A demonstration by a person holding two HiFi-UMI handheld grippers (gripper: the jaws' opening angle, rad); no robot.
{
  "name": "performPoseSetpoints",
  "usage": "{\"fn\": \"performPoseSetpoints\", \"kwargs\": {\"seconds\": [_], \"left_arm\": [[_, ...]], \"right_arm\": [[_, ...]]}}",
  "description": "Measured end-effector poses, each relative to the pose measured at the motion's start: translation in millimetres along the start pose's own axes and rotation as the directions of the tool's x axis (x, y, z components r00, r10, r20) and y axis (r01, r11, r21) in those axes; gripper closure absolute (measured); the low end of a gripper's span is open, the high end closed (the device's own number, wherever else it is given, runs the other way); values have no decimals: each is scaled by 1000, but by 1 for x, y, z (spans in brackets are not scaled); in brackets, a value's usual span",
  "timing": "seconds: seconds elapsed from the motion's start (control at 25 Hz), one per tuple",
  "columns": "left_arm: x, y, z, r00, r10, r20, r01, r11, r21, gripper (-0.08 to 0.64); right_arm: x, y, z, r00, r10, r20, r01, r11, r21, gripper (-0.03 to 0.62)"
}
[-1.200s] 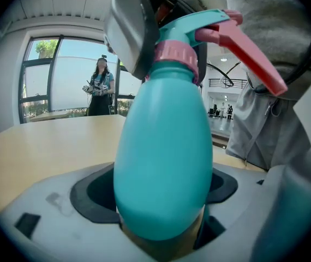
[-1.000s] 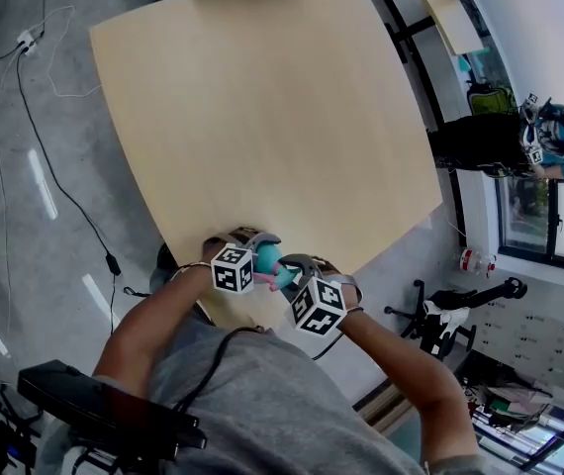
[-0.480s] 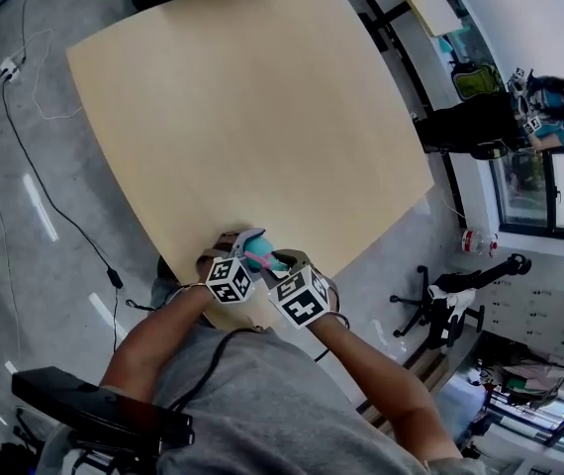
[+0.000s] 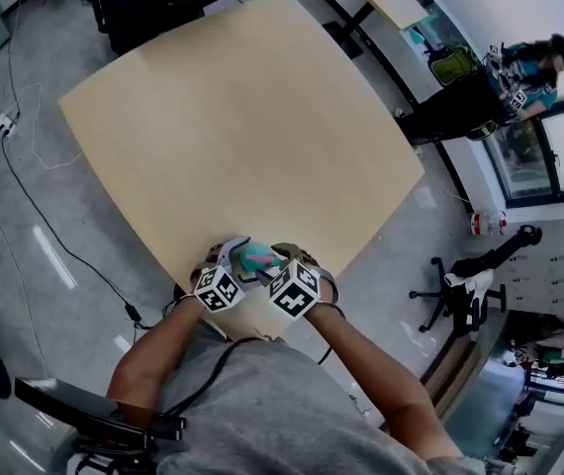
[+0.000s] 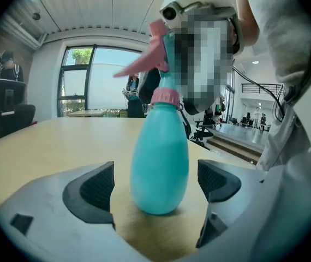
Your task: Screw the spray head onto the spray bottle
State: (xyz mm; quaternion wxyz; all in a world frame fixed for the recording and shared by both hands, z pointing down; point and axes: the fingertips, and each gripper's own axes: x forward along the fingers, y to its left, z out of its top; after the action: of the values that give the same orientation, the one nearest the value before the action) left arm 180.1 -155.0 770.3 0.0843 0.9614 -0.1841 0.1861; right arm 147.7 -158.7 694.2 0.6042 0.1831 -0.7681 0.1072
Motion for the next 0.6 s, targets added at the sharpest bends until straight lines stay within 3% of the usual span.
{"fn": "performPoseSetpoints", "kwargs": {"seconds": [0.24, 0.4, 0.48, 0.6], "left_arm": [[-81, 10, 18, 1000, 26, 0, -26, 1000, 12, 107], [-127, 11, 33, 999, -10, 35, 9, 1000, 22, 107], [-156, 18, 58, 996, -14, 83, 11, 999, 37, 109], [-197, 32, 112, 977, 28, 211, -33, 999, 19, 110]], "right_arm": [[-52, 5, 33, 986, -41, 160, 29, 997, 77, 339], [-92, 2, 39, 947, -70, 313, -5, 973, 232, 339], [-128, -4, 46, 888, -131, 440, -46, 928, 370, 339], [-194, -19, 43, 747, -323, 581, -68, 832, 550, 342]]}}
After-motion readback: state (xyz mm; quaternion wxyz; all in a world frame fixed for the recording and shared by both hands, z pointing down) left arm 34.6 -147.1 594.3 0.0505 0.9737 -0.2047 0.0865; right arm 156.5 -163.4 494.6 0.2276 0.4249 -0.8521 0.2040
